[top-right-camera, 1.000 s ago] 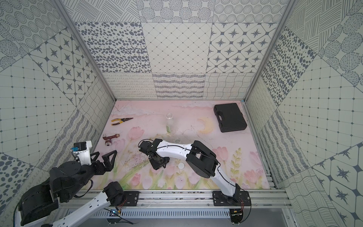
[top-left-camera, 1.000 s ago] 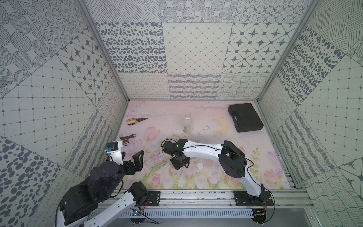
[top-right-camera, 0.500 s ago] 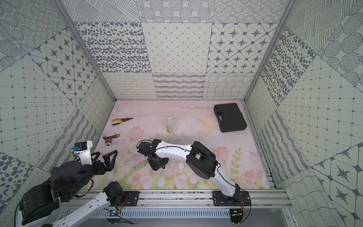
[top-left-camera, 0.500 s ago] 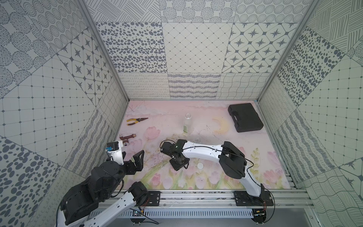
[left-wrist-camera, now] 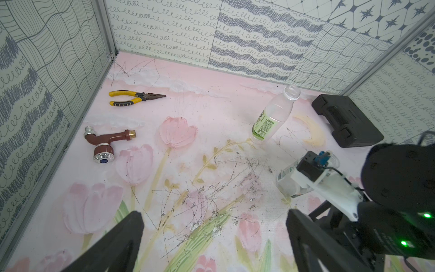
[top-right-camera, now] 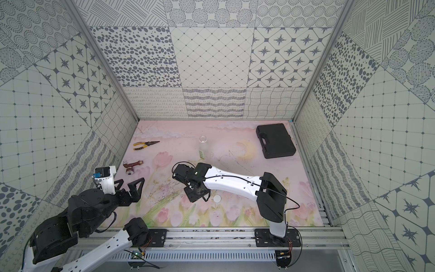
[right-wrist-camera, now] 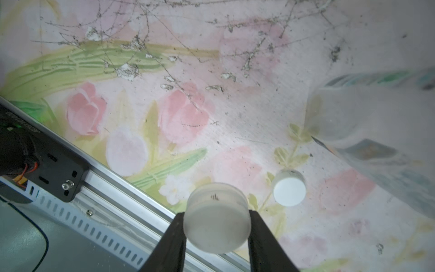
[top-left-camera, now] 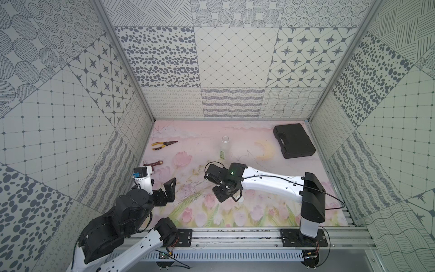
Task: Screw on the bottle caps
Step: Pick up the bottle cap from the center of the board, then move the plastic bottle to the center of the board.
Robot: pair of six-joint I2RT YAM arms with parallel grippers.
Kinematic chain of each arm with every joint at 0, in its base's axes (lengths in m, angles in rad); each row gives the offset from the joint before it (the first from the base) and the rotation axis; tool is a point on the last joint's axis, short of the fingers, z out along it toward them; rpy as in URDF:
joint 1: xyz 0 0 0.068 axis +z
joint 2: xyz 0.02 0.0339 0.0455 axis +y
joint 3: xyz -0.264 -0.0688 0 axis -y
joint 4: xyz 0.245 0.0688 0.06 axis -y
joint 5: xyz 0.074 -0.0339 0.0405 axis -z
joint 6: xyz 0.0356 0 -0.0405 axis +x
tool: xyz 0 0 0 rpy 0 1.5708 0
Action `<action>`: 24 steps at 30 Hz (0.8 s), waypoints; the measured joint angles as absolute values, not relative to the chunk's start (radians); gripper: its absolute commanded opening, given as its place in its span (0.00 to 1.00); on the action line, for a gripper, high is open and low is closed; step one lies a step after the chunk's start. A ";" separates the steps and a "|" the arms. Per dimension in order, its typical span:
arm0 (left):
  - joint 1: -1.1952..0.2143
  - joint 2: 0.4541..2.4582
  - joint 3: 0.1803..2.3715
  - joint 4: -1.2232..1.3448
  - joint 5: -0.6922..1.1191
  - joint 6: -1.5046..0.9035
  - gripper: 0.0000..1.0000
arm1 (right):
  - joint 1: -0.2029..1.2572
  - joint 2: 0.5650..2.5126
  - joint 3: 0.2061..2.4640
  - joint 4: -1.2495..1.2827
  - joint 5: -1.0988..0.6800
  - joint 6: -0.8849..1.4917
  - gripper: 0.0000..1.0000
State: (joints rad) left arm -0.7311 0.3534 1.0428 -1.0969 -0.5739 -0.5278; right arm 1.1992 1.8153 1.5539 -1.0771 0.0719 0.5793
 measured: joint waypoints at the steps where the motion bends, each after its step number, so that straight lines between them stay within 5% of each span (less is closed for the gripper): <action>1: -0.731 0.351 1.037 -1.089 -0.571 -0.523 1.00 | 1.200 1.787 1.525 -1.081 0.076 0.590 0.41; 17: -0.731 0.558 0.901 -0.807 -0.320 -0.463 1.00 | 1.180 1.411 1.118 -1.111 0.197 0.765 0.45; 24: -0.756 0.720 0.809 -0.585 -0.206 -0.439 1.00 | 1.060 1.281 0.956 -1.061 0.217 0.823 0.45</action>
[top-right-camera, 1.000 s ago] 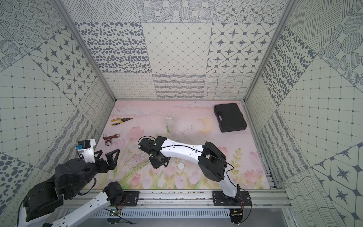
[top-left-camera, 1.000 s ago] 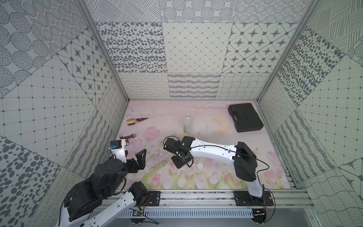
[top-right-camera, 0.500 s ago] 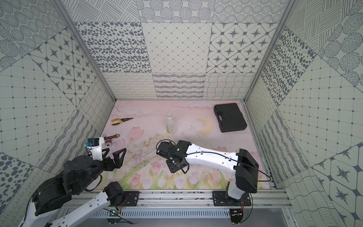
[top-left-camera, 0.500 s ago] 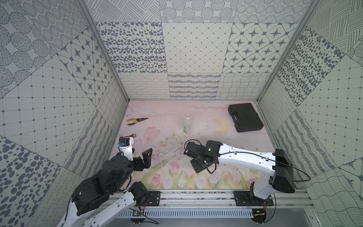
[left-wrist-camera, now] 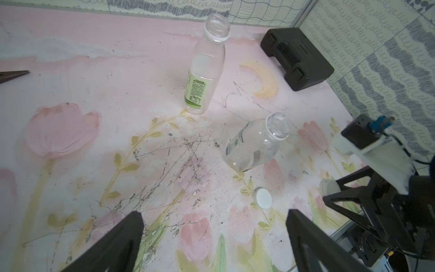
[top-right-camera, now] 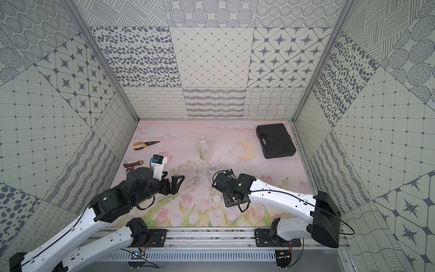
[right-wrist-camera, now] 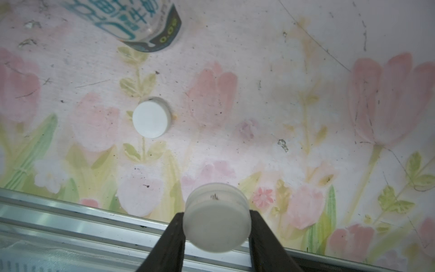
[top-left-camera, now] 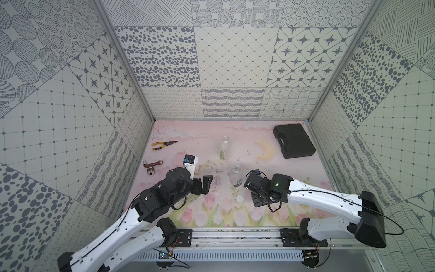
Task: Screw on the bottle caps
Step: Move the plastic bottle to the center of the board.
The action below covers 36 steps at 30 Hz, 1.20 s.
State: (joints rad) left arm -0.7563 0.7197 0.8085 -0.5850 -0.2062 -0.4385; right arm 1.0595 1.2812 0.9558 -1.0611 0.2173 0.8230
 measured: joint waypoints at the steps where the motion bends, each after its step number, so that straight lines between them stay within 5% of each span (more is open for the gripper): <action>1: -0.767 0.746 0.797 -0.550 -0.193 -0.430 1.00 | 1.036 1.268 0.931 -1.047 0.214 0.829 0.45; 16: -0.820 1.127 0.632 0.017 -0.027 -0.251 1.00 | 0.865 1.255 0.849 -0.894 0.145 0.826 0.45; 36: -0.791 1.472 0.513 0.685 0.032 -0.043 1.00 | 0.813 1.257 0.841 -0.856 0.086 0.778 0.45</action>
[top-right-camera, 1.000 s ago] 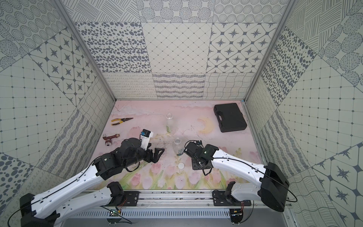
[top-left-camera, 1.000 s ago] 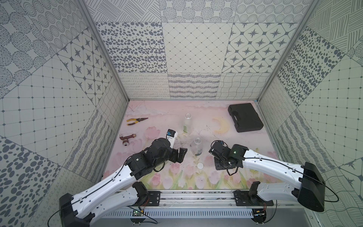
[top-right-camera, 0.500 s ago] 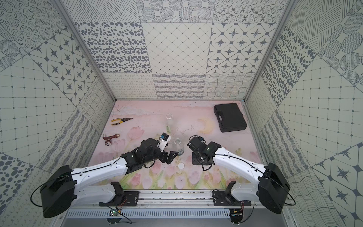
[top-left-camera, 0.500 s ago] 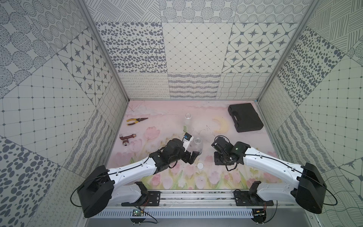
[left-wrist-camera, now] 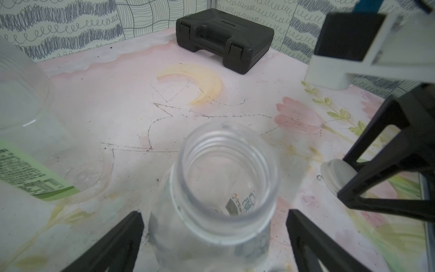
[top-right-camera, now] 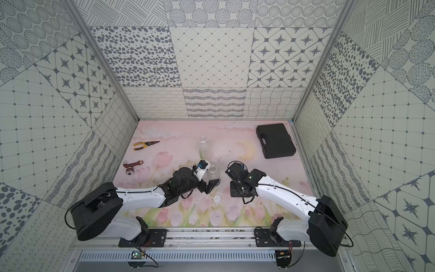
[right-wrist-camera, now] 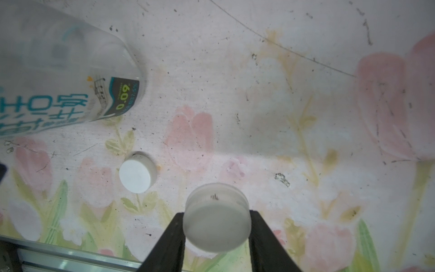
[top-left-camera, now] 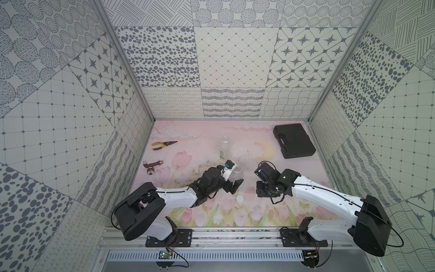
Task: Screw on the bottle caps
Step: Move the plastic bottle to the center of the board.
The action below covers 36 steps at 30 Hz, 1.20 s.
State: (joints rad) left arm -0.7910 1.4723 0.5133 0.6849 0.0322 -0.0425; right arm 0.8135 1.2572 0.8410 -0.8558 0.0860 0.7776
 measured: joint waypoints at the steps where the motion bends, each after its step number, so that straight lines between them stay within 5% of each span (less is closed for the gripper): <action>1: -0.790 1.483 0.514 0.704 0.032 -0.037 1.00 | 0.812 1.257 0.839 -0.855 0.086 0.777 0.45; 13: -0.781 1.539 0.524 0.826 0.041 0.012 0.96 | 0.811 1.257 0.837 -0.855 0.080 0.778 0.44; 24: -0.780 1.552 0.531 0.847 0.073 0.042 0.77 | 0.805 1.257 0.841 -0.875 0.088 0.776 0.44; 36: -0.803 1.604 0.579 0.850 0.109 0.057 0.75 | 0.776 1.221 0.873 -0.931 0.118 0.765 0.44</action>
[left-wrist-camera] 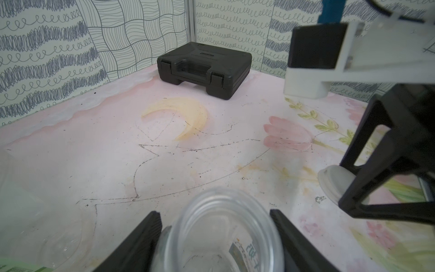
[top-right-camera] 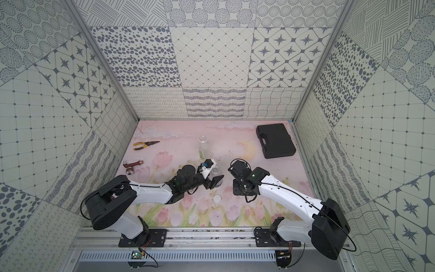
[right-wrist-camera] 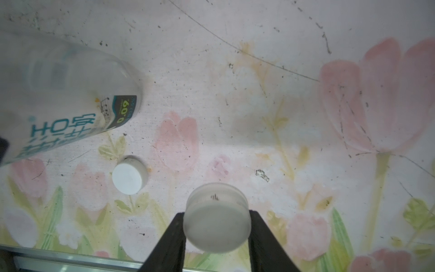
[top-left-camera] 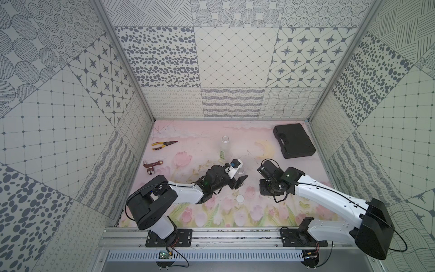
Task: Screw on the bottle caps
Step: Move the plastic bottle to the center of the board.
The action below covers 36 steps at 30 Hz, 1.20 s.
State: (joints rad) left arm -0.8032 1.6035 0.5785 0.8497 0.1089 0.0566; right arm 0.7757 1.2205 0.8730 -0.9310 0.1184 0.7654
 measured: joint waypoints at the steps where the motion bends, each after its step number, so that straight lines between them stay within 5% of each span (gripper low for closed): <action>1: -0.804 1.608 0.580 0.851 0.110 0.057 0.75 | 0.773 1.215 0.873 -0.934 0.120 0.765 0.44; 22: -0.867 1.723 0.679 0.891 0.154 0.053 0.75 | 0.754 1.196 0.924 -1.003 0.154 0.727 0.43; 31: -0.879 1.713 0.654 0.898 0.154 0.040 0.98 | 0.744 1.180 0.978 -1.043 0.158 0.704 0.42; 36: -0.881 1.698 0.631 0.912 0.147 0.033 1.00 | 0.744 1.189 1.034 -1.066 0.157 0.678 0.42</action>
